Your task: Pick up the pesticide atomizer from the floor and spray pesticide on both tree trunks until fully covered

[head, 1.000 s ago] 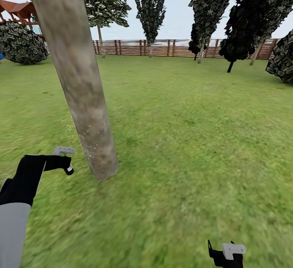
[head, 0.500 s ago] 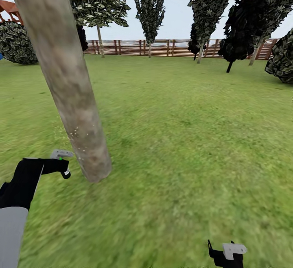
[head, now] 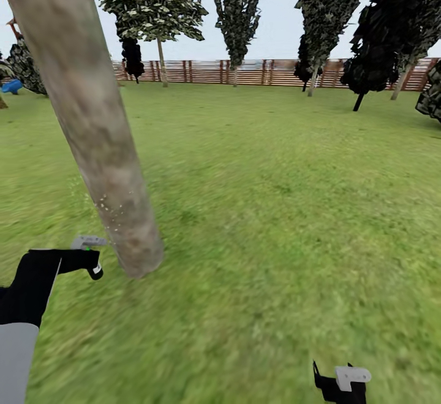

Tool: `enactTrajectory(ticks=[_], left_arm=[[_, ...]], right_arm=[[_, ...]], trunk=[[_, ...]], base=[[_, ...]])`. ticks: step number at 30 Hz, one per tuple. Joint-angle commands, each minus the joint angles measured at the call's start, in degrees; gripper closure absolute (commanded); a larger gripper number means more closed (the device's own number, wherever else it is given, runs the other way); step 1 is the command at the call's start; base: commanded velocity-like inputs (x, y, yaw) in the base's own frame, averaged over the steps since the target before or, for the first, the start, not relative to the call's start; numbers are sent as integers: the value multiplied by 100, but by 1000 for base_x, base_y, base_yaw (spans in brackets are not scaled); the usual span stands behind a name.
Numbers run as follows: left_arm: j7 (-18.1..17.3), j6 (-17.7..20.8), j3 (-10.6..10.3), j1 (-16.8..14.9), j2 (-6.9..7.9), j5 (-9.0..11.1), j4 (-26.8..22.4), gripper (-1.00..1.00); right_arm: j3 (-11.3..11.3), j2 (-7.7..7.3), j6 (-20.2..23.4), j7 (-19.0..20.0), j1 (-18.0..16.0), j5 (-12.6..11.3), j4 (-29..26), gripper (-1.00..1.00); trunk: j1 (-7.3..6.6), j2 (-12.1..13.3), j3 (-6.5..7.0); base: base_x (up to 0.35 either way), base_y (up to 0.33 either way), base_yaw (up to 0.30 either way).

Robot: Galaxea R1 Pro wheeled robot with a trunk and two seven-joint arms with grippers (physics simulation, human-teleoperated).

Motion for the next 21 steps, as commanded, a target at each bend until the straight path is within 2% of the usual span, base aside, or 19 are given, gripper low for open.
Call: enactTrajectory(ticks=[1, 3, 7, 10, 14, 21], left_arm=[[-56, 6, 16, 103, -4, -50, -10, 100], [-61, -1, 19, 268, -6, -41, -13, 100], [-66, -8, 12, 334, -14, -24, -14, 100], [-65, 2, 29, 518, -10, -41, -16, 100], [-70, 39, 79, 736, -11, -36, -295, 100], [-70, 59, 78, 778, -16, -46, -332, 100]], right_arm=[[-30, 0, -12, -30, -4, 61, 6, -100], [-30, 6, -12, -30, -4, 67, 6, -100], [-30, 8, -8, -30, -4, 70, 6, -100], [-30, 9, -12, -30, -4, 70, 6, -100], [-30, 9, -14, -30, -4, 70, 6, -100], [-30, 9, -15, -30, -4, 69, 6, -100]], trunk=[[1, -2, -5], [1, -2, -5], [1, -2, -5], [1, -2, -5], [1, -2, -5], [1, -2, -5]], base=[[234, -200, 33], [239, -191, 10], [241, -188, 2], [145, -222, 6], [-174, -214, 160], [-220, -209, 272]])
